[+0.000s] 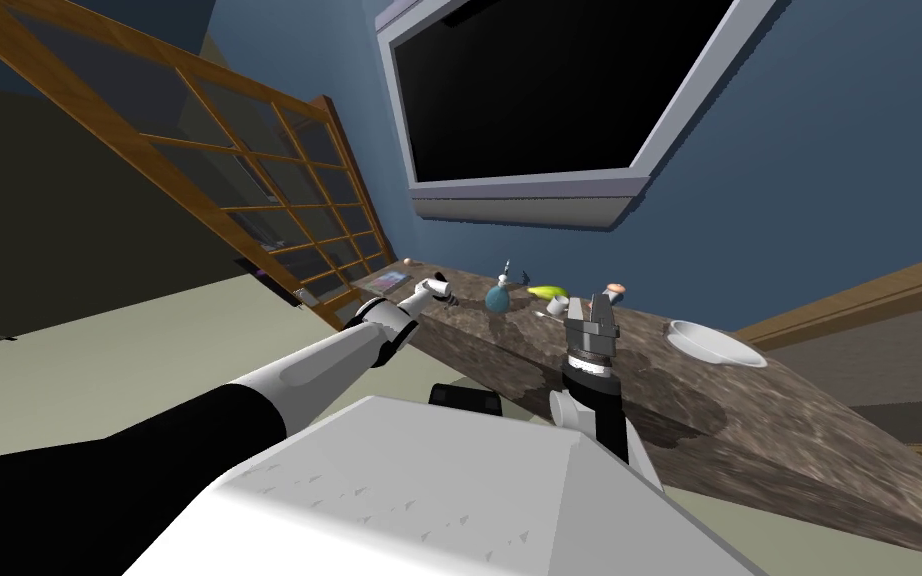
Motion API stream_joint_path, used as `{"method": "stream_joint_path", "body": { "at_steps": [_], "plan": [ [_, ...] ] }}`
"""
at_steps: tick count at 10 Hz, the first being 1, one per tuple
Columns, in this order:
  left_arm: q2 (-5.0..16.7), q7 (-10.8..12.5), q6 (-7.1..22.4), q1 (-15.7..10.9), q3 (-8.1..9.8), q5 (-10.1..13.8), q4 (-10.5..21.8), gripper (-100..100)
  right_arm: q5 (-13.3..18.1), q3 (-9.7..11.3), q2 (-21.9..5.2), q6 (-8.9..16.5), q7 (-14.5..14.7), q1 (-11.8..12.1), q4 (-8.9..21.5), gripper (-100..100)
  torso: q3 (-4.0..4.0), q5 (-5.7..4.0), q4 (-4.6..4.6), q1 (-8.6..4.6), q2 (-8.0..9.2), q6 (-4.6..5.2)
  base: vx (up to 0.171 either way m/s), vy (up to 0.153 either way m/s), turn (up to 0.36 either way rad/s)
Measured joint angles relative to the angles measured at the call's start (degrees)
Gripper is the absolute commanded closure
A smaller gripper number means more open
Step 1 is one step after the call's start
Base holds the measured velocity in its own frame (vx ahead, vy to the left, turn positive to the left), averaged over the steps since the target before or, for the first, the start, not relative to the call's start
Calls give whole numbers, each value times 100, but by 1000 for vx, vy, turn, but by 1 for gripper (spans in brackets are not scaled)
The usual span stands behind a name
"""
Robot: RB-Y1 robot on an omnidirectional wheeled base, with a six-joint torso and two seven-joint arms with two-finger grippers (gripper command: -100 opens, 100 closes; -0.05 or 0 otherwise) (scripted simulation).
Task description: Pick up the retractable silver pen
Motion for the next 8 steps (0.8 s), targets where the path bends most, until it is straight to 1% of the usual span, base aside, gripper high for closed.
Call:
{"method": "stream_joint_path", "body": {
  "at_steps": [2, 3, 4, 5, 8],
  "plan": [
    [26, 122, 114, -132, -37, 109, 229, -100, 0, 0, 0, 0, 0, 0, 0, 0, -1, 1, 0, 4, -1, 0, 26, 14, -6],
    [26, 133, 121, -139, -38, 116, 246, 0, 0, 0, 0, 0, 0, 0, 0, 0, 2, 1, 0, 1, 5, 0, 0, 0, 0],
    [26, 132, 120, -138, -38, 115, 244, -100, 0, 0, 0, 0, 0, 0, 0, 0, 5, 0, 2, -1, 10, 0, 28, -55, 117],
    [48, 23, 124, -110, 22, 135, 236, -100, 0, 0, 1, 0, 0, 0, 0, 0, 3, -3, 1, -18, 5, -3, 33, -68, 90],
    [73, -351, 71, -119, 187, 208, 375, -100, 0, 0, 0, 0, 0, 0, 0, 0, 12, -3, 4, -14, 20, 0, -27, -36, 101]
  ]
}}
